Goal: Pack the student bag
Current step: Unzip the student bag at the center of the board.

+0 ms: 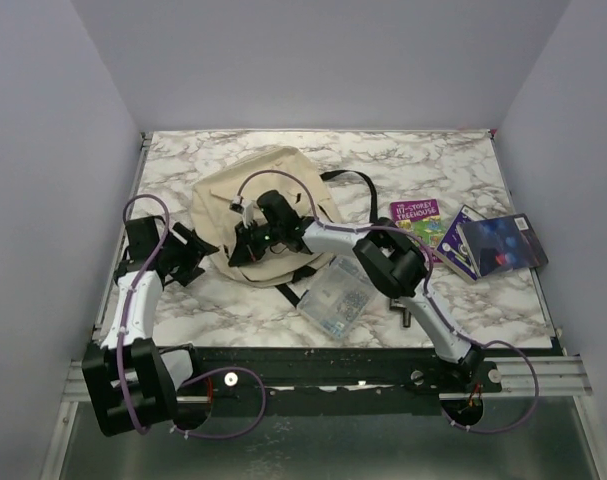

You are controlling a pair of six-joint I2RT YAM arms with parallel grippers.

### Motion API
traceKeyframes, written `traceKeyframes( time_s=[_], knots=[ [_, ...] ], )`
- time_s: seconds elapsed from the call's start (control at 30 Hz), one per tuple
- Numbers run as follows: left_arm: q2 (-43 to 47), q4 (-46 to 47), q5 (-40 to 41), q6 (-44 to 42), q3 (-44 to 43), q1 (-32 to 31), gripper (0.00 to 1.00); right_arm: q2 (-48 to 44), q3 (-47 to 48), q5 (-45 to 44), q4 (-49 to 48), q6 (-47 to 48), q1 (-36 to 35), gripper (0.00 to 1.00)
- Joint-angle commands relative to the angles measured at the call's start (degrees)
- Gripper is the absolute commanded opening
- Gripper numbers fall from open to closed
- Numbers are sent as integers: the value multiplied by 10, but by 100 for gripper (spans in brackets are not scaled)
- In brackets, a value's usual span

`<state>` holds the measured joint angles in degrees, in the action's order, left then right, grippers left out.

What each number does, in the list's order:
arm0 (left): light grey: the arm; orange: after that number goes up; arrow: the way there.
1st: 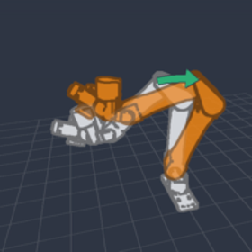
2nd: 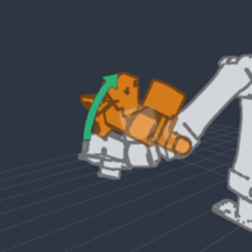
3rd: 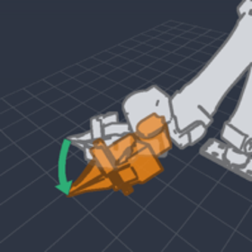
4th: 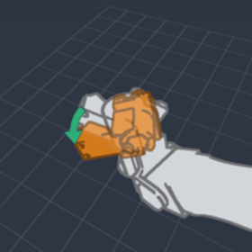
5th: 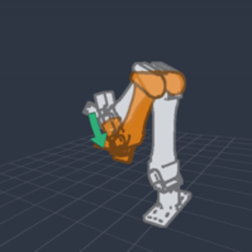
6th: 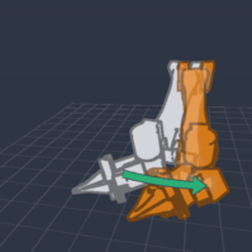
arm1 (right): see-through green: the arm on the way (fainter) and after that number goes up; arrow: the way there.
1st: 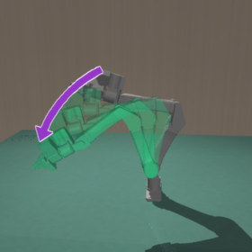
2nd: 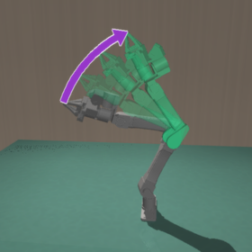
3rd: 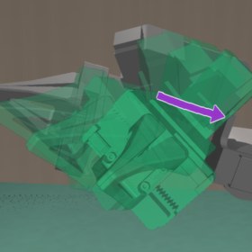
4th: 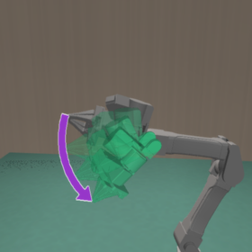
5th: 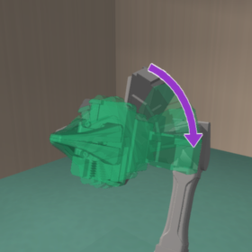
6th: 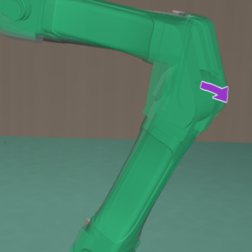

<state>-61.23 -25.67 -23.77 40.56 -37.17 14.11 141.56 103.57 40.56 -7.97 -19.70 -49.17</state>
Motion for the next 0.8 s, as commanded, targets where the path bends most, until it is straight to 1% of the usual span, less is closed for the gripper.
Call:
traceKeyframes(
  time_s=[0.0,0.07,0.13,0.2,0.3,0.4,0.5,0.6,0.7,0.77],
  knots=[
    [-47,23,-60,34,6,8,72,-71,-90,3,-27,65,-56,0],
    [-76,25,-55,30,-1,7,73,-98,-132,-38,-59,61,-64,0],
    [-105,3,-41,19,-17,7,73,-120,-163,-70,-84,59,-67,0],
    [-121,-7,-37,19,-19,7,72,-140,-187,-100,-108,55,-68,0],
    [-118,-45,-21,34,-20,7,71,-168,-212,-144,-134,57,-68,0],
    [-80,-80,8,65,-13,7,71,-189,-219,-199,-137,73,-71,0],
    [-43,-106,1,101,1,8,72,-213,-225,-250,-134,121,-81,0],
    [-31,-96,-15,131,16,7,73,-234,-239,-273,-141,174,-99,0],
    [-64,-78,-13,122,4,8,73,-240,-233,-289,-126,228,-118,0],
    [-96,-61,-27,106,-9,8,73,-242,-230,-309,-116,262,-134,0]
  ],
)
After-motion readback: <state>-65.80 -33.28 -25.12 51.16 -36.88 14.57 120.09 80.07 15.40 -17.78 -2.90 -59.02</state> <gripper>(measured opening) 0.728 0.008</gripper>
